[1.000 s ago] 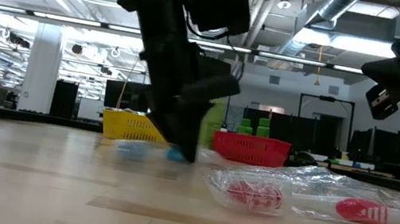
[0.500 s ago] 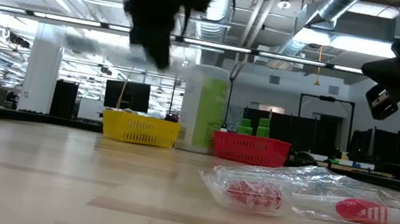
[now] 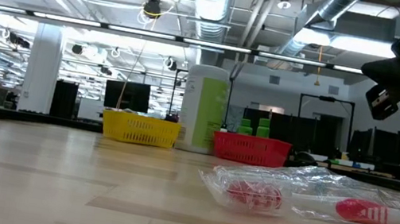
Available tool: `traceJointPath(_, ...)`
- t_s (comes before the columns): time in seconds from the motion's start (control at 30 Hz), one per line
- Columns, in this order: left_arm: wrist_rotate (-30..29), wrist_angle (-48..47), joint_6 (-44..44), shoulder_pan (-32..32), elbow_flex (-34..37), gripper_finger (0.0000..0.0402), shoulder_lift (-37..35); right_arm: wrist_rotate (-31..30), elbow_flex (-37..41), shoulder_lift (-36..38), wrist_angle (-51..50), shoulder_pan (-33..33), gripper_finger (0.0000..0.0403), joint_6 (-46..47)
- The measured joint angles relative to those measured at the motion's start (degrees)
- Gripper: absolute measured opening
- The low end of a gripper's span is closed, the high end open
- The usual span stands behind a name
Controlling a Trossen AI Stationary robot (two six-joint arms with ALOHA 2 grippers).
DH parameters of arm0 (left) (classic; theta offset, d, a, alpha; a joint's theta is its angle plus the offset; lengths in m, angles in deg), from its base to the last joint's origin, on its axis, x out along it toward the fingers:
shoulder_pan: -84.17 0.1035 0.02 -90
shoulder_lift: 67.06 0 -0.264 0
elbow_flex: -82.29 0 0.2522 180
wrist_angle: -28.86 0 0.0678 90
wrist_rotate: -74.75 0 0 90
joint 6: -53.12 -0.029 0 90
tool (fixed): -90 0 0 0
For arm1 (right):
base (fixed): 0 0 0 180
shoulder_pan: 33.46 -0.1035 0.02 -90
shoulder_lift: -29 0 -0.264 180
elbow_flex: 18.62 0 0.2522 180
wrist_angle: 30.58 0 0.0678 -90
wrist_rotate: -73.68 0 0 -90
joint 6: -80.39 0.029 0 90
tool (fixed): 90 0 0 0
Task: Pick & Place Travel size toiletries
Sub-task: Put the top blue toothbrush into the transparent bin
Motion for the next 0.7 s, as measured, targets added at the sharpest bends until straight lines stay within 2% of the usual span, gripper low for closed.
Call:
traceJointPath(0.2,-1.56,5.54,6.98,-5.66,5.59,0.0014,0.42,0.0,0.0,-0.02,-0.04,0.0,0.0007,0.0)
traceJointPath(0.4,-0.43,11.88,10.36,-6.13,5.13,0.0014,6.53,0.0,0.0,-0.02,-0.04,-0.02,0.0007,0.0)
traceJointPath(0.5,1.98,11.92,13.77,-6.13,5.29,0.0012,9.7,0.0,0.0,-0.02,-0.04,0.0,0.0007,0.0)
traceJointPath(0.7,3.17,11.96,14.13,-6.09,5.56,0.0018,12.75,-0.02,0.0,-0.02,-0.04,-0.01,0.0007,0.0)
